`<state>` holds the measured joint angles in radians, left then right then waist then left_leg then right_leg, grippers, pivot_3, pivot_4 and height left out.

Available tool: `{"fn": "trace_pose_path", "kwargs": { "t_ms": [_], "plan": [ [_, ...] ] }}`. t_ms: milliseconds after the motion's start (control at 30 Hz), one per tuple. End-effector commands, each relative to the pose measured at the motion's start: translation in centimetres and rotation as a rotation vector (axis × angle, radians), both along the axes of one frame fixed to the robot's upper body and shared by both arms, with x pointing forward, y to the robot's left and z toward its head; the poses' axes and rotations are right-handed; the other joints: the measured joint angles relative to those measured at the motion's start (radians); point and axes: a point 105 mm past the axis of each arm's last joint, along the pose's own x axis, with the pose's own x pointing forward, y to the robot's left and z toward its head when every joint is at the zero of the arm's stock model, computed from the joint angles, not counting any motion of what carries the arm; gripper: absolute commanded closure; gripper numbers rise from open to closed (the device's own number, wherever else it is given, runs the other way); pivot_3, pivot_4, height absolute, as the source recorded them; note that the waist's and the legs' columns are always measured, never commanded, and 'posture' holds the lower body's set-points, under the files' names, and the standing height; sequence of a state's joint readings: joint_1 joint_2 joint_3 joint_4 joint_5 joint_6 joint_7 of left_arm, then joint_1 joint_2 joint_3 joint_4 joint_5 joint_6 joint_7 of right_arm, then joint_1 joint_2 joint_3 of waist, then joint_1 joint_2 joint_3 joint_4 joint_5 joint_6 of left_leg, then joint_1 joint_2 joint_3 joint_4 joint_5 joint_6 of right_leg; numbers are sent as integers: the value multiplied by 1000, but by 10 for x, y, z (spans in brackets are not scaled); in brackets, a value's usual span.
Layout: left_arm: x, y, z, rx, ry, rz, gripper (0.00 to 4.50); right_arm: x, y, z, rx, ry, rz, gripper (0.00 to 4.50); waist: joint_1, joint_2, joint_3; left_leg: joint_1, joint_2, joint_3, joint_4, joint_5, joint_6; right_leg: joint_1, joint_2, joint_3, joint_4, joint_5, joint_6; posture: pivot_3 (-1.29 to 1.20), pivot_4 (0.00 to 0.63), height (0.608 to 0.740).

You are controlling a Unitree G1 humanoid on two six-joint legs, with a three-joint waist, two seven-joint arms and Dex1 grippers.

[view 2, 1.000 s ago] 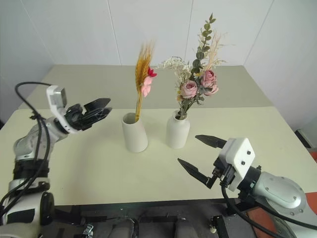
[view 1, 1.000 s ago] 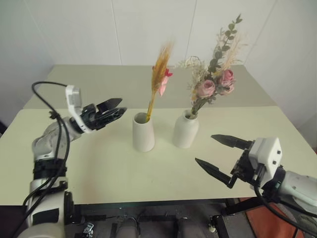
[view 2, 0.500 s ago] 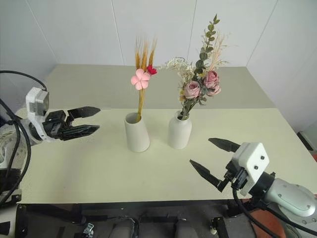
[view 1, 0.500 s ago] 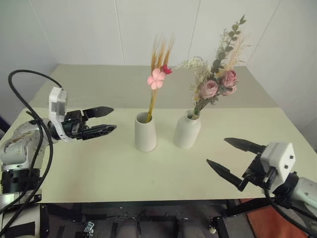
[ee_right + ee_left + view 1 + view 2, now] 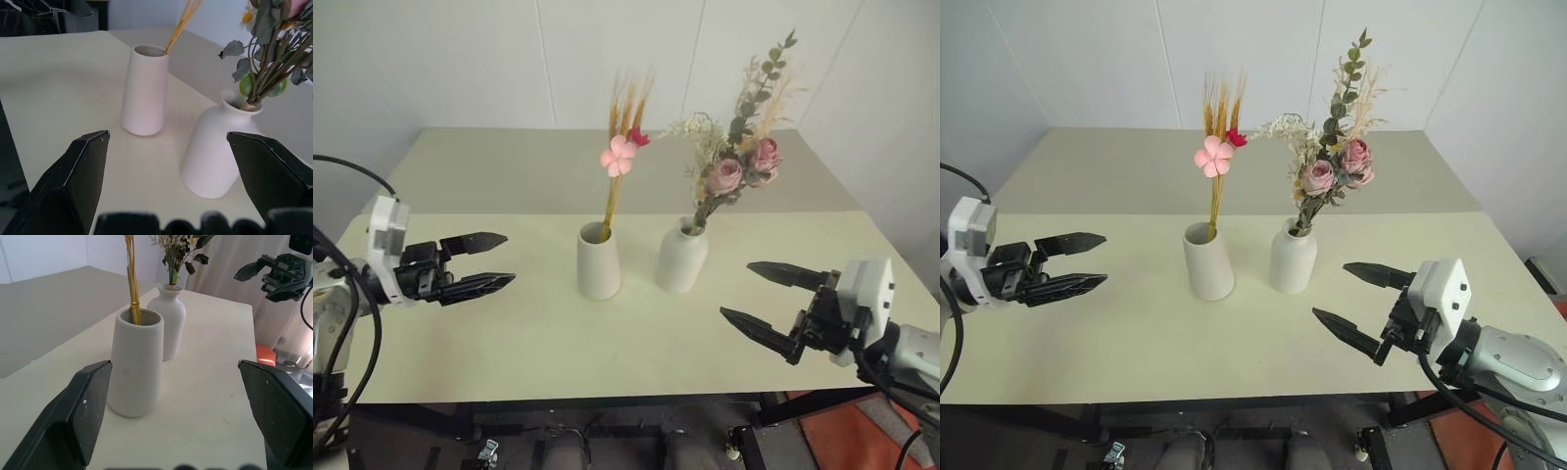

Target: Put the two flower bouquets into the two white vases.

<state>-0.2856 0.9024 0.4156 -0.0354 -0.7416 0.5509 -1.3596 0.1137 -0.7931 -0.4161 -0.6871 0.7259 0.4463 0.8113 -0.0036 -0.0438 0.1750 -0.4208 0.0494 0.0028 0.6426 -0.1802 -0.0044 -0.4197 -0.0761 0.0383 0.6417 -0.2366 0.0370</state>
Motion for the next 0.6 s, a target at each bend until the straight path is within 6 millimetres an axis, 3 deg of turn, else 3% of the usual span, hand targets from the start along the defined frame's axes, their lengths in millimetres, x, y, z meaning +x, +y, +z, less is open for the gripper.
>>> {"fn": "trace_pose_path", "kwargs": {
  "t_ms": [33, 133, 433, 600],
  "plan": [
    [-4, -10, 1, 28, -44, -17, 21, 5, -13, 7, -27, -19, -38, 0, 3, 0, 0, 1, 0, 0, 0, 0, 0, 0, 0, 0, 0, -1, -2, 0, 150, 740],
    [-6, -16, -7, 71, -49, -29, 21, 8, -20, 9, -62, -46, -52, 0, 3, 0, 0, 1, 0, 1, 0, 0, 0, 0, 0, 1, 0, -1, -2, 0, 150, 740],
    [13, -37, -8, -16, -122, -25, 21, 4, -23, -2, -96, -20, -115, 0, 6, 0, 0, 0, 0, 1, 0, 0, 0, 0, 1, 1, 0, 2, 3, 0, 150, 740],
    [12, -45, -13, -6, -131, -64, 21, 15, -35, -1, -139, -32, -157, 0, 2, 0, 0, 0, 0, 1, 0, 0, 0, 0, 1, 1, 0, 2, 3, 0, 150, 740]
  ]
}}
